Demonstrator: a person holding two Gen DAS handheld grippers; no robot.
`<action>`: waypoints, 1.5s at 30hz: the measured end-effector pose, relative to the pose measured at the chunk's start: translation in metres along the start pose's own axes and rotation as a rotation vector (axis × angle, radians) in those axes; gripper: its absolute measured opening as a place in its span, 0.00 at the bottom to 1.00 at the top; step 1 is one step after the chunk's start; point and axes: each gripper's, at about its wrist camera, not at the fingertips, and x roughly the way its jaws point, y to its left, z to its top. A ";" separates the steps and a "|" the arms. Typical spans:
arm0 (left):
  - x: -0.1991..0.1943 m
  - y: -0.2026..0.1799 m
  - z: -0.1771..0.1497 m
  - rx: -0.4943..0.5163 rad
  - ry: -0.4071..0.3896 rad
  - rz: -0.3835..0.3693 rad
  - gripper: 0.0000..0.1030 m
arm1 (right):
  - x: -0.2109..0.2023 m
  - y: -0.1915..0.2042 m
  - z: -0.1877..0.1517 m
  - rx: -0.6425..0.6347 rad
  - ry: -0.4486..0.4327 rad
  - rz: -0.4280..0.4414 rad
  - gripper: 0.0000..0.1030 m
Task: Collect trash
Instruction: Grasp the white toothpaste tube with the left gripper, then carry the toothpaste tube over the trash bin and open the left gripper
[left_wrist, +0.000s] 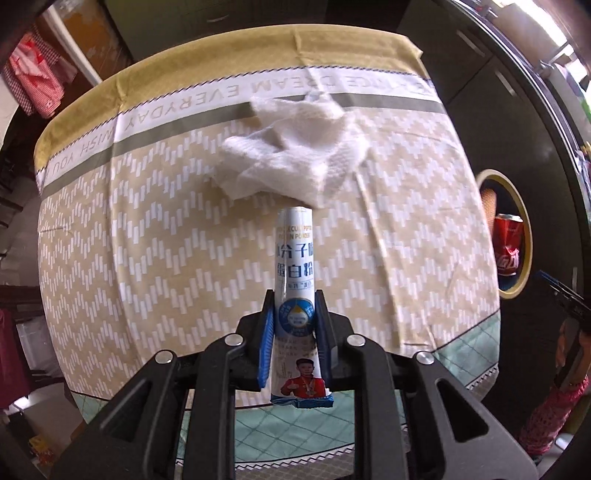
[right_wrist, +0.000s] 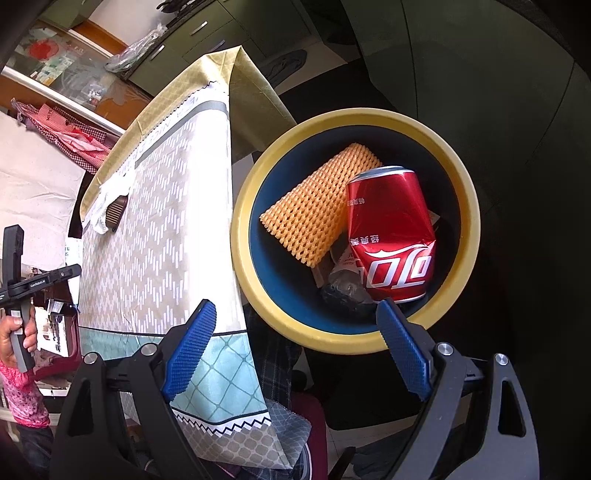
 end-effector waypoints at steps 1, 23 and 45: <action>-0.004 -0.017 0.001 0.030 -0.007 -0.007 0.19 | -0.003 -0.001 -0.002 -0.001 -0.006 -0.007 0.85; 0.075 -0.329 0.080 0.453 -0.003 -0.125 0.29 | -0.067 -0.066 -0.061 0.049 -0.098 -0.089 0.85; -0.052 0.001 -0.058 0.182 -0.262 -0.117 0.46 | -0.024 0.105 -0.004 -0.247 -0.054 -0.094 0.84</action>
